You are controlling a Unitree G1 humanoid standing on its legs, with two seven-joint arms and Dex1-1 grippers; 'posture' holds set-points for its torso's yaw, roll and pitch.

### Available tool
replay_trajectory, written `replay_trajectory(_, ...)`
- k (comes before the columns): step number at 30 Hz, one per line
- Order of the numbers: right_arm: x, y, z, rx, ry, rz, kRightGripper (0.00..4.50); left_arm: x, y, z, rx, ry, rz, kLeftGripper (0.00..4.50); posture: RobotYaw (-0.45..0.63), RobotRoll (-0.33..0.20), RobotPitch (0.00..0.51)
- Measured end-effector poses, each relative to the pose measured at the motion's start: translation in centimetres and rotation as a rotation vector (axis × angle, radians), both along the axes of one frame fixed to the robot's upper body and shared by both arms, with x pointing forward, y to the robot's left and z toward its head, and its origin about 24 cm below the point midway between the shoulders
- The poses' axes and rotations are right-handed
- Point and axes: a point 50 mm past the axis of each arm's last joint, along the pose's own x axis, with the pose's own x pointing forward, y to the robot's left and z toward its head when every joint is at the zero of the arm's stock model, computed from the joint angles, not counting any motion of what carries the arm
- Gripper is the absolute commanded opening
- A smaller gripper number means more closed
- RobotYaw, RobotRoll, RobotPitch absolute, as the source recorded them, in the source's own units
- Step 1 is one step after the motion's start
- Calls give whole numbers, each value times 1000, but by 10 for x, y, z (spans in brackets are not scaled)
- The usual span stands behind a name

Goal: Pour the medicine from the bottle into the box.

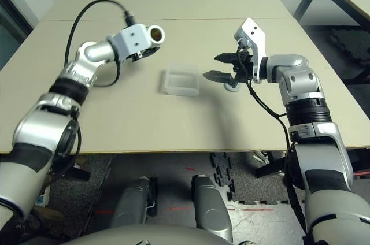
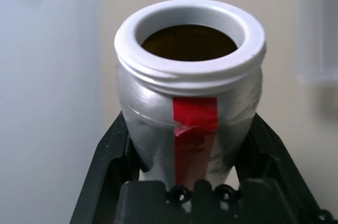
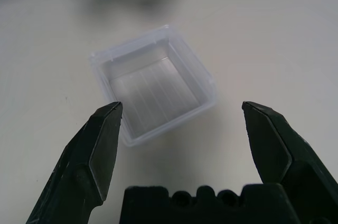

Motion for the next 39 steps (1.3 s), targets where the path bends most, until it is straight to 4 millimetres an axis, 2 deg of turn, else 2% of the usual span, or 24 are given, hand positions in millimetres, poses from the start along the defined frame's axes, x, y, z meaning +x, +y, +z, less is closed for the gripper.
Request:
replay_trajectory(2, 0, 0, 0, 1, -2, -7, 4500, 0, -17, -2, 254, -88, -49, 2540, -127, 0, 117)
replay_trajectory(4, 1, 0, 0, 3, -5, -12, 4500, -1, -28, -12, 482, -150, -97, 2540, -144, 0, 117)
replay_trajectory(6, 1, 2, -1, 12, -12, -19, 4500, -2, -30, -25, 666, -193, -136, 2540, -153, 0, 115)
replay_trajectory(10, -3, -2, -7, 36, -6, -47, 4500, 0, -27, -27, 778, -225, -144, 2540, -162, 0, 117)
replay_trajectory(14, -7, -3, -14, 40, 17, -49, 4500, 0, -32, -20, 753, -238, -144, 2540, -167, 0, 112)
replay_trajectory(29, -3, -4, 1, 33, -20, -53, 4500, -2, -35, -14, 590, -172, -131, 2540, -129, 0, 106)
replay_trajectory(34, -3, -3, -2, 35, -12, -44, 4500, -5, -40, -4, 332, -23, -98, 2540, -123, 0, 107)
replay_trajectory(39, -3, -3, -2, 35, -10, -43, 4500, -8, -30, -13, 32, 220, -64, 2540, -115, 0, 110)
